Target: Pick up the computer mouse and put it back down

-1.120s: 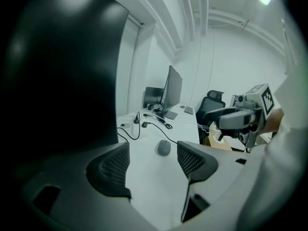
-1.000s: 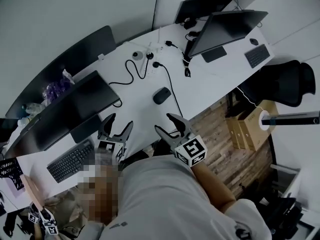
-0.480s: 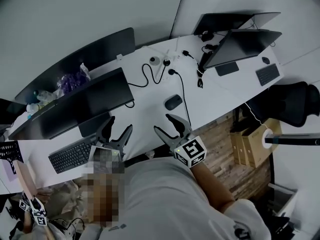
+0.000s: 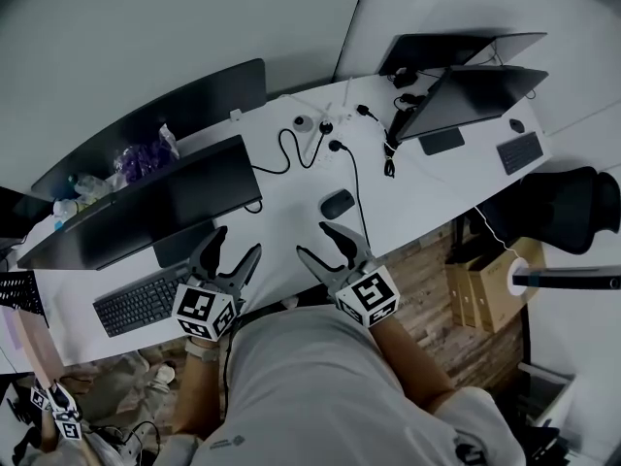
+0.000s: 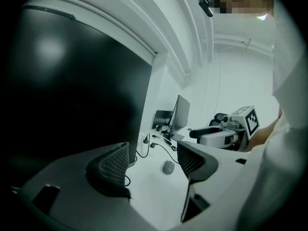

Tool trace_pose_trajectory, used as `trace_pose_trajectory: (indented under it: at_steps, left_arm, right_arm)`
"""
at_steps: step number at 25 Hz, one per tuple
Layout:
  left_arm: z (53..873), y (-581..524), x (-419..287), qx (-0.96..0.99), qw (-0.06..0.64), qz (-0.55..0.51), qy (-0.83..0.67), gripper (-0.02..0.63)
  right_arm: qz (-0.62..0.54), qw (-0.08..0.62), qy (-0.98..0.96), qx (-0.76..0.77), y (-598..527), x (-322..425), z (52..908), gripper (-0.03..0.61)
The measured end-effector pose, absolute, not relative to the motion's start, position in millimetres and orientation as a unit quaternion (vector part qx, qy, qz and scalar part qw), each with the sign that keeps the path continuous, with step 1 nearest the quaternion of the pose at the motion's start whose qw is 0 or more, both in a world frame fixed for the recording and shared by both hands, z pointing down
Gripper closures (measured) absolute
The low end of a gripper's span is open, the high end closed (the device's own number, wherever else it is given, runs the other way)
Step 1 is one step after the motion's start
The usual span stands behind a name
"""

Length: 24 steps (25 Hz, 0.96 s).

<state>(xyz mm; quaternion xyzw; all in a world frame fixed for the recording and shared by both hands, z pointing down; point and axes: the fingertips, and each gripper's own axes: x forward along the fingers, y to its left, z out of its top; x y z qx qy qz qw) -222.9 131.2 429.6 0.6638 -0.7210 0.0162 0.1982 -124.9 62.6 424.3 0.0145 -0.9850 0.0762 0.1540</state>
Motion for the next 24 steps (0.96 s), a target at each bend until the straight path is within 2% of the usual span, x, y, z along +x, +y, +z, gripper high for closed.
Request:
trace_pose_trajectory:
  at_steps: [24]
  left_arm:
    - [440.0,118.2,-208.0,0.684,0.21,0.028,-0.698,0.319]
  right_arm:
    - [0.081,0.154,-0.984,0.043,55.5,-111.0,426.7,0.328]
